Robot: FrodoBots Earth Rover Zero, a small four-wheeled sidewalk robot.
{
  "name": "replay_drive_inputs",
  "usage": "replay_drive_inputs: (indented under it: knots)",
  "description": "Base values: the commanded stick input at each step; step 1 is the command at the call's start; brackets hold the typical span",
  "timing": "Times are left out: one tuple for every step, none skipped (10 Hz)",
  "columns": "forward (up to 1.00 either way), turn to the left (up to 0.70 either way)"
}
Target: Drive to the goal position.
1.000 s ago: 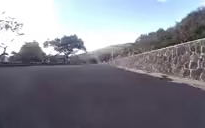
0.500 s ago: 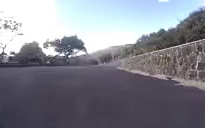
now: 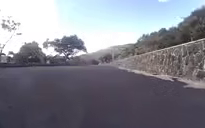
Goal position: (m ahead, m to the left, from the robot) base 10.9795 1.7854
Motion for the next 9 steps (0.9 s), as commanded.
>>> replay_drive_inputs:
  knots:
    - [0.7, 0.0]
    - [0.7, 0.0]
    - [0.7, 0.0]
    - [0.7, 0.0]
    - [0.7, 0.0]
    - [0.7, 0.0]
    - [0.7, 0.0]
    - [0.7, 0.0]
    - [0.7, 0.0]
